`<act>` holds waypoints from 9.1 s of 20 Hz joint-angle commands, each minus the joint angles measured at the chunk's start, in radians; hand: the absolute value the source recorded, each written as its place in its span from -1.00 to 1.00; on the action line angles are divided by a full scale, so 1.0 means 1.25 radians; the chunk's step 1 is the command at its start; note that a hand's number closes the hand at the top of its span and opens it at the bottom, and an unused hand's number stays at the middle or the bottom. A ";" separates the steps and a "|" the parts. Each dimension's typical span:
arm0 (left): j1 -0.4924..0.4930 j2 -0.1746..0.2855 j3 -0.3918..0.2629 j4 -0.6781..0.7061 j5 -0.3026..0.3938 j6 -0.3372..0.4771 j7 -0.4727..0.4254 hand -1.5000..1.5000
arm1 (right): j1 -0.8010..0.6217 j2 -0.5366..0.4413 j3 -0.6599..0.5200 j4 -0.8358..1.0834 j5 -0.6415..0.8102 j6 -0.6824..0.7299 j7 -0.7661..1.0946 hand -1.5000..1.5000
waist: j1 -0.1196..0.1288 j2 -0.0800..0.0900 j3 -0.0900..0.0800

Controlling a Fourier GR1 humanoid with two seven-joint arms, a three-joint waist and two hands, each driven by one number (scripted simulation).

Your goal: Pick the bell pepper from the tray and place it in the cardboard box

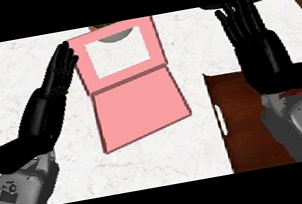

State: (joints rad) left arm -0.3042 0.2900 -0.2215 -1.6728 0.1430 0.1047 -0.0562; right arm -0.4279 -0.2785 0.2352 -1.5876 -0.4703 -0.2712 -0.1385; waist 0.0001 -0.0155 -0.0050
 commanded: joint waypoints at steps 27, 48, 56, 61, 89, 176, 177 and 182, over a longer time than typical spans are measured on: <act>0.162 0.164 0.130 0.230 -0.149 0.114 0.106 0.00 | 0.072 -0.654 0.140 0.250 0.486 0.631 -0.715 -1.00 | 0.057 0.034 0.012; 0.120 0.175 0.164 0.291 -0.156 0.081 0.102 0.00 | -0.136 -0.474 0.402 0.708 0.946 0.268 -0.899 -1.00 | 0.042 0.025 0.007; 0.134 0.149 0.164 0.287 -0.171 0.097 0.101 0.00 | -0.196 -0.456 0.413 0.784 0.960 0.288 -0.967 -1.00 | 0.028 0.021 0.006; 0.162 0.164 0.180 0.275 -0.164 0.083 0.104 0.00 | -0.154 -0.453 0.439 0.749 0.948 0.266 -0.993 -1.00 | 0.023 0.017 0.006; 0.209 0.119 0.196 0.235 -0.208 0.082 0.099 0.00 | -0.120 -0.365 0.363 0.760 0.957 0.076 -0.895 1.00 | 0.013 0.013 0.005; 0.167 0.115 0.284 0.274 -0.227 0.024 0.106 0.00 | -0.325 0.183 0.127 0.440 0.831 -0.642 0.634 -1.00 | -0.024 0.002 0.004; 0.181 0.112 0.285 0.282 -0.234 0.031 0.100 0.00 | -0.357 0.162 0.121 0.400 0.864 -0.599 0.712 -1.00 | -0.029 -0.001 0.004; 0.205 0.094 0.274 0.248 -0.257 0.057 0.118 0.00 | -0.132 0.045 0.115 0.168 0.889 -0.552 0.729 -1.00 | -0.037 -0.001 0.004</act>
State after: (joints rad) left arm -0.0574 0.4098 0.1226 -1.3351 -0.1635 0.1640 0.0600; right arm -0.7349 -0.1314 0.3868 -1.1810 0.6141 -0.9880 0.7142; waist -0.0344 -0.0149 -0.0002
